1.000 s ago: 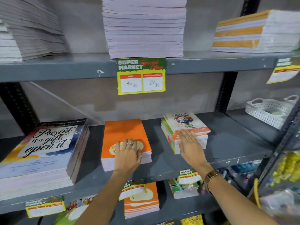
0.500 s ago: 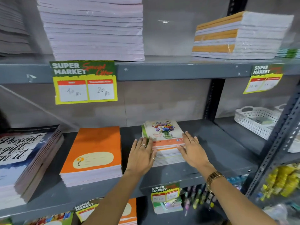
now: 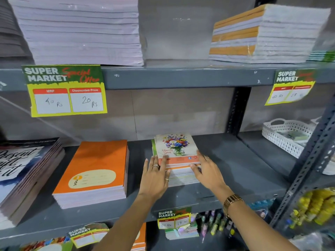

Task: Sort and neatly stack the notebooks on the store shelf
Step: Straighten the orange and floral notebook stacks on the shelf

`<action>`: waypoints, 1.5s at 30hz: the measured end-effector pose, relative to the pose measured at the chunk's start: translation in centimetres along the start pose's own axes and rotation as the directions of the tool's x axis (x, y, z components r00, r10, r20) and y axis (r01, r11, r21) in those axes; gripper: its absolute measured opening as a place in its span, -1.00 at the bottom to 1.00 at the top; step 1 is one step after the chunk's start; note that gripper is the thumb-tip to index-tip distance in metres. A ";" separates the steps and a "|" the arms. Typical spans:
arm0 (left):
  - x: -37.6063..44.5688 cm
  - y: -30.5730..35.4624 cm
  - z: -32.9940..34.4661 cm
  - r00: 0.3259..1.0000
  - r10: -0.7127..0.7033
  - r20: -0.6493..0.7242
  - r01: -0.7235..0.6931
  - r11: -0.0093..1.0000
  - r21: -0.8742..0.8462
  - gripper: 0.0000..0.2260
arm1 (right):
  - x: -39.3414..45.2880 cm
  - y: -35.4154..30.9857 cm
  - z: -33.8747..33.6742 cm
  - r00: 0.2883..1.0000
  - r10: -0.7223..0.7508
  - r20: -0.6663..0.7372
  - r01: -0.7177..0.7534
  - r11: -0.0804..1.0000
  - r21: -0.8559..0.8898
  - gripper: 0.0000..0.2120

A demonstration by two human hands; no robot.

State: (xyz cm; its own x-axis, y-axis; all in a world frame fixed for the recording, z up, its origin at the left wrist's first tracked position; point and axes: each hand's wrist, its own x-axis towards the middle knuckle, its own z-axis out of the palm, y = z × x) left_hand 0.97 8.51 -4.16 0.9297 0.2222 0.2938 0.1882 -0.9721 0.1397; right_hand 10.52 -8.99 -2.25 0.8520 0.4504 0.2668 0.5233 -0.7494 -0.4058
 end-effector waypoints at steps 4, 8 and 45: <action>-0.1 0.1 -0.2 1.000 0.000 -0.002 0.000 1.000 -0.027 -0.51 | 0.0 0.2 0.0 1.000 -0.008 -0.005 0.008 0.999 0.032 -0.44; -0.5 0.0 -0.1 1.000 -0.008 -0.012 0.007 0.997 -0.080 -0.52 | 0.0 0.2 0.0 1.000 -0.022 0.007 0.022 0.999 0.045 -0.46; -1.2 -0.2 -0.3 0.999 -0.025 -0.024 0.023 0.996 -0.085 -0.52 | -1.1 0.0 0.4 0.996 -0.022 -0.089 0.028 0.997 0.067 -0.53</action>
State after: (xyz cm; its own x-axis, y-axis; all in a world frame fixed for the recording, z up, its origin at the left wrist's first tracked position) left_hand -0.28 8.47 -4.26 0.9170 0.2480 0.3124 0.1818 -0.9570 0.2259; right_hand 9.62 -9.28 -2.93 0.8356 0.4213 0.3527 0.5466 -0.7022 -0.4563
